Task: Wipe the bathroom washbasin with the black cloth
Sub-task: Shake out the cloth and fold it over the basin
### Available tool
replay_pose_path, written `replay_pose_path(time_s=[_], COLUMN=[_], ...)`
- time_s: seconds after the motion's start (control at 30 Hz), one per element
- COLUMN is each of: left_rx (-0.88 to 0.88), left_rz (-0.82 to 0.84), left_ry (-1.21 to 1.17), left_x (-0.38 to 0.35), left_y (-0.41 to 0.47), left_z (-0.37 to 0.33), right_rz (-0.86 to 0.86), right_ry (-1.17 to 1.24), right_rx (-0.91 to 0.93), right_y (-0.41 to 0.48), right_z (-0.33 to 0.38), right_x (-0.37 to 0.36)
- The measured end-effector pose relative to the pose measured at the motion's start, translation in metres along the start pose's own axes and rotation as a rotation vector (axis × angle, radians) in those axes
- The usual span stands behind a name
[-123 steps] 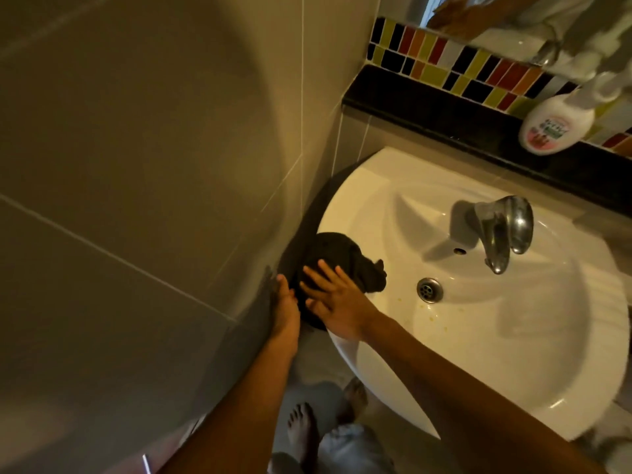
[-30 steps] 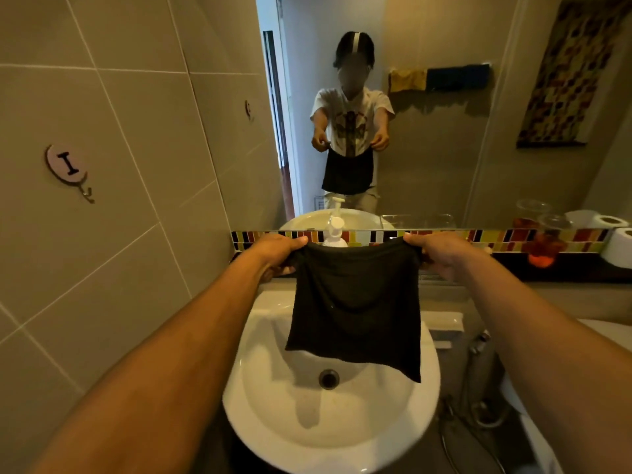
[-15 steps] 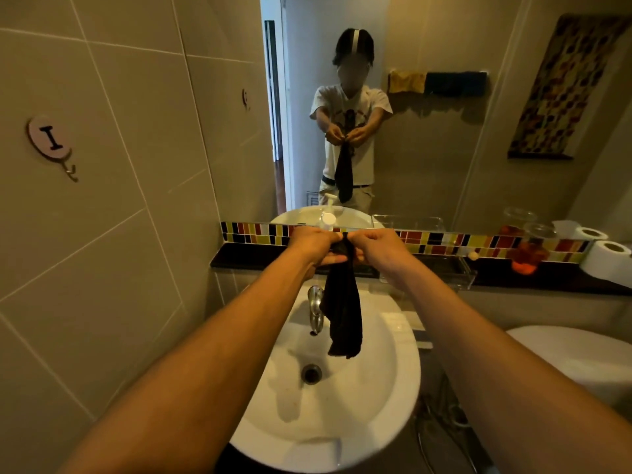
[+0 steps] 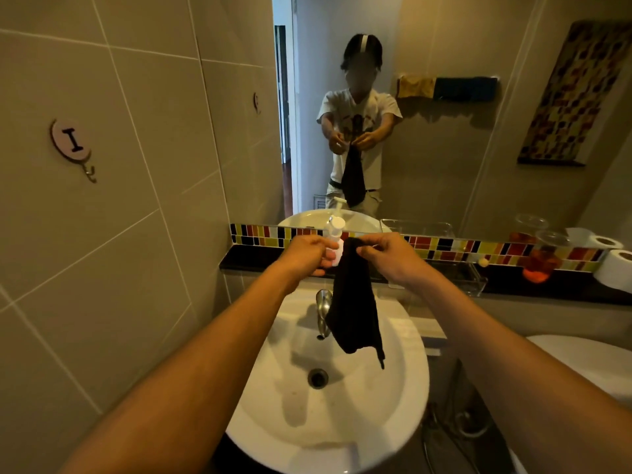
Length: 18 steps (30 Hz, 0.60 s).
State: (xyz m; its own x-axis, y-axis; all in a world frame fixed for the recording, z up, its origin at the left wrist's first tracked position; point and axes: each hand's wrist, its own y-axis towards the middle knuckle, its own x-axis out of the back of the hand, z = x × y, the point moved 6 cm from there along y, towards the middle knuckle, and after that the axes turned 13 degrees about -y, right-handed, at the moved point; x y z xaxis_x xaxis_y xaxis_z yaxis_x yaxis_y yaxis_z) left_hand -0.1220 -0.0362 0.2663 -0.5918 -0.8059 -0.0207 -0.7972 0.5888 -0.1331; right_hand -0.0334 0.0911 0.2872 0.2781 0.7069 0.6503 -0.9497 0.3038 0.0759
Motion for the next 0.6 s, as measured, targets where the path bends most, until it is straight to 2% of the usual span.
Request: replay_pose_path(time_s=[0.07,0.13,0.27,0.37,0.5,0.6], left_rx=[-0.025,0.025,0.024,-0.034,-0.099,-0.149], left_rz=[0.013,0.082,0.152,0.112,0.037,0.036], left_ry=[0.147,0.179,0.005,-0.104,-0.243,-0.182], left_x=[0.010,0.010,0.006,0.012,0.027,0.028], left_y=[-0.001,-0.003,0.000,0.004,0.005,0.003], left_z=[0.017,0.041,0.064,0.057,0.038,0.023], right_rz=[0.002,0.007,0.026,-0.028,-0.120,-0.181], right_ry=[0.010,-0.007,-0.098,-0.131,-0.048,-0.011], right_rx=[0.030,0.080,0.123,0.081,-0.010,-0.072], right_y=[0.002,0.004,0.008,0.008,0.005,0.004], right_z=[0.011,0.023,0.031,0.017,-0.017,-0.036], right_x=[0.006,0.013,0.019,0.025,0.027,0.024])
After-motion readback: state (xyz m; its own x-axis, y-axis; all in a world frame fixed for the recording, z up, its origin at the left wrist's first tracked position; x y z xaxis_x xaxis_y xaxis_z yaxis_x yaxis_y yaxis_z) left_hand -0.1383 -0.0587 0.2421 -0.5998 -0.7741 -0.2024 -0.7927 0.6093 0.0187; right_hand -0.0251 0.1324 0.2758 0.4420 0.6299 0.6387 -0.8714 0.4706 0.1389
